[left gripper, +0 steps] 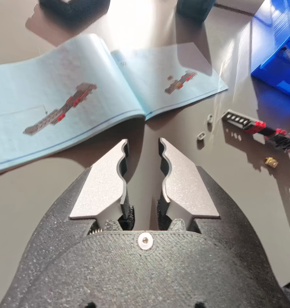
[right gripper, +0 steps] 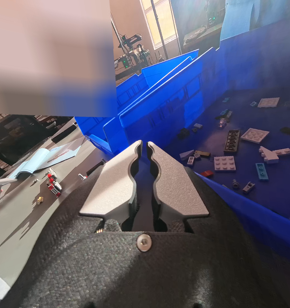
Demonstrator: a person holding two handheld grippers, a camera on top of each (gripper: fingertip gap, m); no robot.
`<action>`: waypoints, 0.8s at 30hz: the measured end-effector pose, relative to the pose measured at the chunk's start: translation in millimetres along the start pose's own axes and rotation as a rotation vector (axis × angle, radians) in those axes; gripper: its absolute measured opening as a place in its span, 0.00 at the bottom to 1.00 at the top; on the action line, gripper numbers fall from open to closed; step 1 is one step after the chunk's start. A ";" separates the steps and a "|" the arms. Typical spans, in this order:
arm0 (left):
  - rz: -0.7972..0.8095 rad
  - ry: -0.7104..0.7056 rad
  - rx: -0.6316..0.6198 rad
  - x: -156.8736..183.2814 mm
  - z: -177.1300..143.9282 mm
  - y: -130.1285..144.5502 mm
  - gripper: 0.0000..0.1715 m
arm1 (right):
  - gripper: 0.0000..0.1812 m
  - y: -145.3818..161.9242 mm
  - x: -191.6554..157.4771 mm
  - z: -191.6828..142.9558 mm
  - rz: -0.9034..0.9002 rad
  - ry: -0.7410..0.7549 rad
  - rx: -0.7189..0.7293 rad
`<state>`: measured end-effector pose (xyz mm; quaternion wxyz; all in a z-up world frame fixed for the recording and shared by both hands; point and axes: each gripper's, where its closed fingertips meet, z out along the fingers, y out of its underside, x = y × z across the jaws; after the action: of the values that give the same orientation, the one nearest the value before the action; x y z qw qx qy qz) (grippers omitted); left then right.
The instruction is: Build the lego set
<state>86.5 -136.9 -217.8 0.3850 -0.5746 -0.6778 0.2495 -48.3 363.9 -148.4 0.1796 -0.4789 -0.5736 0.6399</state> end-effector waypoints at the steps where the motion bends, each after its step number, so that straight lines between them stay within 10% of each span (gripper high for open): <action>1: 0.003 0.033 0.047 16.8 3.6 -16.7 0.21 | 0.03 -0.3 -0.4 -0.3 0.002 -0.006 0.002; 7: 0.175 0.660 0.052 302.4 39.5 -164.5 0.21 | 0.03 -5.3 -7.9 -11.9 0.003 -0.056 0.053; 13: 0.593 0.883 -0.362 573.9 113.8 -130.4 0.21 | 0.03 -13.9 -19.0 -26.9 -0.032 -0.105 0.138; 19: 0.496 0.695 -0.552 663.7 268.5 -85.4 0.21 | 0.04 -22.6 -28.1 -43.6 -0.062 -0.149 0.230; 24: 0.488 0.597 -0.582 678.8 325.7 -68.7 0.22 | 0.04 -30.7 -30.5 -59.2 -0.018 -0.217 0.303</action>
<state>-246.5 541.4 -193.2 0.3161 -0.8473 -0.4247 -0.0431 5.0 381.9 -101.3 0.1924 -0.3692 -0.4911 0.7652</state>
